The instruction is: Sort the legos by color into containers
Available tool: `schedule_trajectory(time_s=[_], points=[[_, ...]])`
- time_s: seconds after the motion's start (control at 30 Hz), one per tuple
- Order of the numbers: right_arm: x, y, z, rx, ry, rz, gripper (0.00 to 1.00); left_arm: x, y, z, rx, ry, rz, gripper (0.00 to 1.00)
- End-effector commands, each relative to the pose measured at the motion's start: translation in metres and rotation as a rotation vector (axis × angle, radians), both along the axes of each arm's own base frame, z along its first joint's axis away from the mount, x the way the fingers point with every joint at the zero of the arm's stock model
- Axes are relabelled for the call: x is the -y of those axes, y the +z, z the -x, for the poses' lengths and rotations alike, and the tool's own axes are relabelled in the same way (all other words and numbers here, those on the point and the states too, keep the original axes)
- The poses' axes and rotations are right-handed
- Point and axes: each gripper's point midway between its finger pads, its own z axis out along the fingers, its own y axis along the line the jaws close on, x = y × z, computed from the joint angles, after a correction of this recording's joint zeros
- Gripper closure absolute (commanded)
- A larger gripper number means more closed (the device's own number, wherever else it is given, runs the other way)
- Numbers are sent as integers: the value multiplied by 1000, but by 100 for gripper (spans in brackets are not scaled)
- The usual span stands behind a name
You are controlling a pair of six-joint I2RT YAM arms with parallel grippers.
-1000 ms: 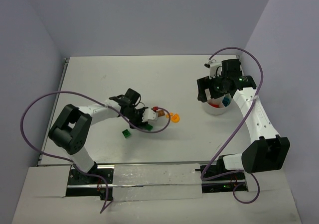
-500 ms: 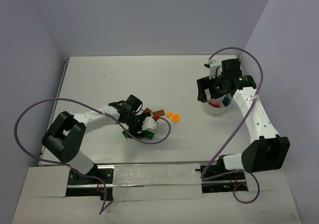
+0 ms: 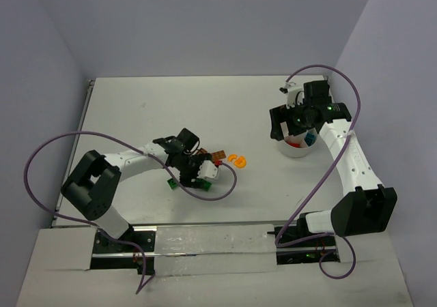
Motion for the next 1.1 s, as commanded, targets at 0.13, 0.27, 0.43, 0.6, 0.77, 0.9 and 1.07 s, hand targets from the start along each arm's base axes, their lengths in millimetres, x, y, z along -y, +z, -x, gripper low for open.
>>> schedule_trajectory(time_s=[0.13, 0.27, 0.43, 0.6, 0.77, 0.9, 1.07], points=[[2, 10, 2, 30, 2, 8, 0, 18, -23, 9, -13, -88, -21, 26], [1, 8, 2, 26, 7, 3, 0, 16, -32, 11, -31, -116, -58, 45], [1, 12, 2, 42, 7, 4, 0, 14, -32, 11, -36, -113, -83, 71], [-3, 19, 4, 79, 7, -33, 1, 26, -14, -3, -14, -33, -52, 99], [-10, 41, 0, 118, -27, -144, 2, 70, 60, -46, -7, 206, 165, 100], [-27, 65, 1, 114, -32, -284, 5, 86, 123, -73, 66, 402, 348, 100], [-58, 102, 10, 108, 49, -492, 19, 98, 176, -97, 170, 531, 519, 100]])
